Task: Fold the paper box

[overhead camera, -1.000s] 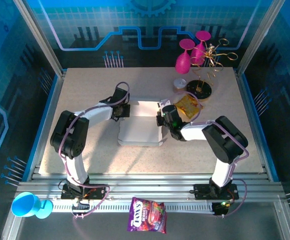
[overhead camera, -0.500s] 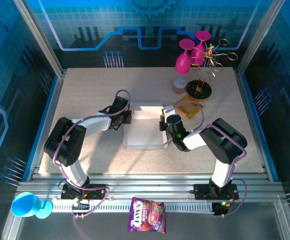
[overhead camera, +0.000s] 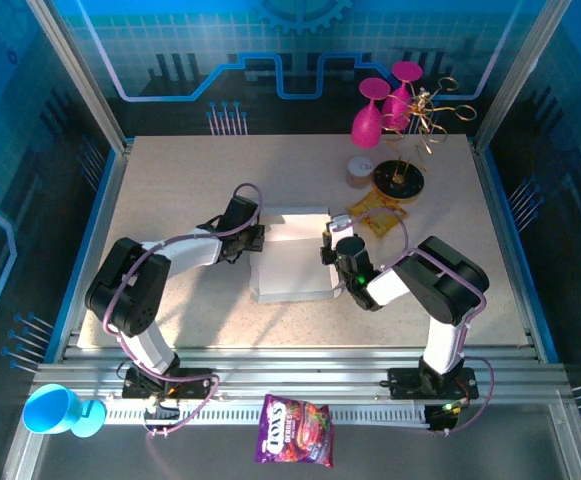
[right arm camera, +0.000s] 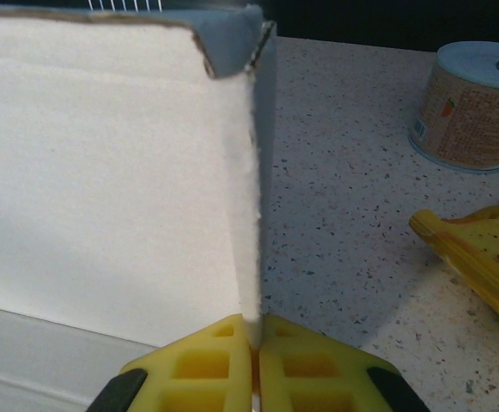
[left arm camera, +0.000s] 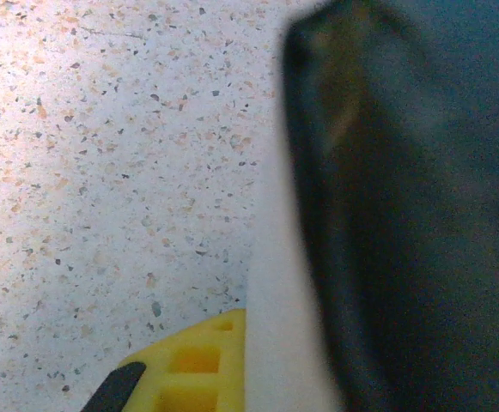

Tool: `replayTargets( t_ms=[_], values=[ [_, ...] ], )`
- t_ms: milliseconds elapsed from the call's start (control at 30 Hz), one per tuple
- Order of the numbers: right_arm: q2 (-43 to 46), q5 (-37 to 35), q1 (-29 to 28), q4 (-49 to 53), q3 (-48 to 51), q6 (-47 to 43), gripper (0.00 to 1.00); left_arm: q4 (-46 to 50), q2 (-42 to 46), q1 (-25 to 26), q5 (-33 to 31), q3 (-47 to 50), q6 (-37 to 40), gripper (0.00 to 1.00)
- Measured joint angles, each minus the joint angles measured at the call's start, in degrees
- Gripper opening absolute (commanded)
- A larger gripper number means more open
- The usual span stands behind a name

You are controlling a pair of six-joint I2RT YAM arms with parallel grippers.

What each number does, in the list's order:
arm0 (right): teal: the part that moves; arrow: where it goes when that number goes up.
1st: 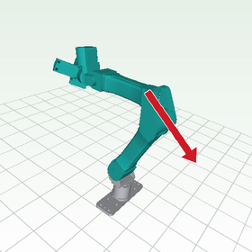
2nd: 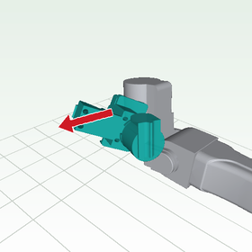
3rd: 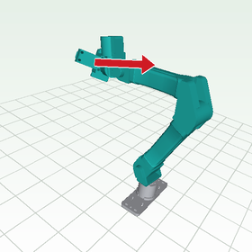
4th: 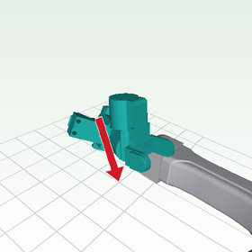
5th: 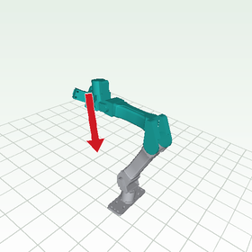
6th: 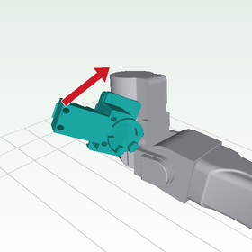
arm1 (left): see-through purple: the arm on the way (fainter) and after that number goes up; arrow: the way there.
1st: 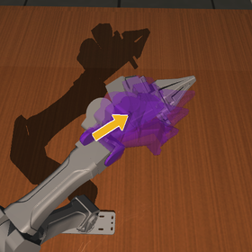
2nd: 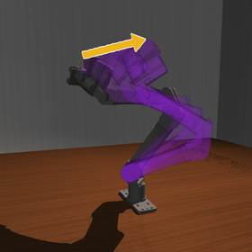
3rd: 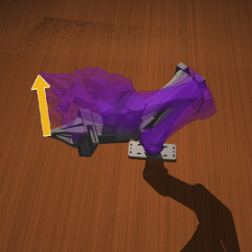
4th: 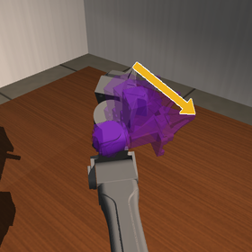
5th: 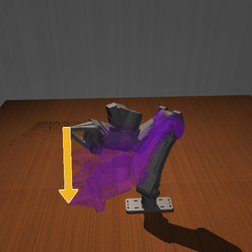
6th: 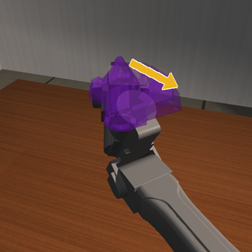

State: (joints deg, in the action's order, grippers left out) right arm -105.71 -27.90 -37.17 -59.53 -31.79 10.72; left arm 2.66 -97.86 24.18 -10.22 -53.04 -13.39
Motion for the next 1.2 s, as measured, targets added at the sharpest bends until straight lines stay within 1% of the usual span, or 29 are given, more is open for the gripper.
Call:
replayTargets(
  t_ms=[400, 633, 800, 900, 1200],
  values=[
    [0.90, 0.00, 0.11, 0.35, -0.02, -0.13, 0.19, 0.00, 0.13, 0.52, 0.00, 0.26, 0.24, 0.00],
    [1.77, -0.17, 0.13, -0.81, 1.55, 0.74, 0.20, -0.02, 1.84, 1.22, 0.26, 2.08, 0.44, 0.00],
    [1.77, -0.13, 0.87, -1.95, 1.97, 1.40, 0.25, 0.00, 1.99, 1.29, 0.59, 2.23, 1.11, 0.00],
    [1.86, -0.07, 1.07, -2.40, 2.21, 1.57, 0.26, 0.00, 1.99, 1.29, 0.61, 2.23, 1.49, 0.00],
    [2.67, 3.06, 2.84, -1.84, 2.49, 2.67, 0.33, -0.04, 2.05, 1.29, 0.66, 2.34, 1.73, 0.00]
  ],
)
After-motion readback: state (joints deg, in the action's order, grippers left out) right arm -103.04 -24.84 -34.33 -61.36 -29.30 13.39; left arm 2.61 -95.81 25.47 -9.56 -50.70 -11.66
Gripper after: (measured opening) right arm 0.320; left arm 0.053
